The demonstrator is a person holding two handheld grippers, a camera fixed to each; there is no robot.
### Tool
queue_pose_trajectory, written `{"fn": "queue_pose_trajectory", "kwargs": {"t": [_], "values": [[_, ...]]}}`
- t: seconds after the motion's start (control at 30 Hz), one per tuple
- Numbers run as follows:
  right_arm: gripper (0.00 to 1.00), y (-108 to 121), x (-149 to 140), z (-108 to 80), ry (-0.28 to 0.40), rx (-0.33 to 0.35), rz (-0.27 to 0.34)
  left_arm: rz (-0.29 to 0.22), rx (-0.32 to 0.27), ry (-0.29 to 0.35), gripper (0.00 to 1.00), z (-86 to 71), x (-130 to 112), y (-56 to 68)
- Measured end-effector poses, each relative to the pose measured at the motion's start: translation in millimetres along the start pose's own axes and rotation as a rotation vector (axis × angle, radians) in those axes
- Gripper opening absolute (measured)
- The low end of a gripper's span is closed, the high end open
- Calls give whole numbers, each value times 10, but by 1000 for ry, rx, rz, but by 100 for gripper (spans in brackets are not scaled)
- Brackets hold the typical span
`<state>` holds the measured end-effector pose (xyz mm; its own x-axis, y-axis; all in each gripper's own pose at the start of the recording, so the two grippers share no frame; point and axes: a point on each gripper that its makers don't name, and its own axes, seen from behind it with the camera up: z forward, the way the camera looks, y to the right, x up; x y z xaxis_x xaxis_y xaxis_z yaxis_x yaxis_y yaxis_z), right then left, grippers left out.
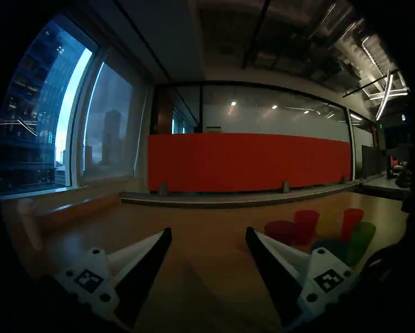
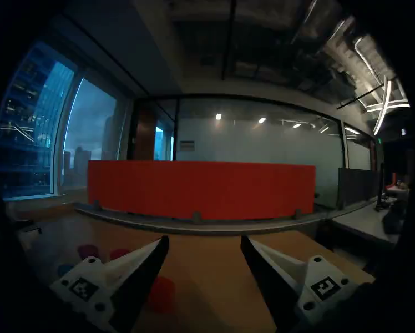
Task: Pour water
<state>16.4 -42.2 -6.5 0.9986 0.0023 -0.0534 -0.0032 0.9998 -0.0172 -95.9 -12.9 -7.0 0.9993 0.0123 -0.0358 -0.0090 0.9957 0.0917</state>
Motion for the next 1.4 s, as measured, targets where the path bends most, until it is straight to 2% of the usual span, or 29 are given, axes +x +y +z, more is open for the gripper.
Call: {"fn": "queue_pose_trajectory", "kwargs": {"t": [0.87,1.4], "values": [[100,38,-44,-67,5,8,12,4,-7,-18,99,33,-47,16],[100,13,-100,-53,51,42,2,5,-7,-18,99,27,-54,9]]}}
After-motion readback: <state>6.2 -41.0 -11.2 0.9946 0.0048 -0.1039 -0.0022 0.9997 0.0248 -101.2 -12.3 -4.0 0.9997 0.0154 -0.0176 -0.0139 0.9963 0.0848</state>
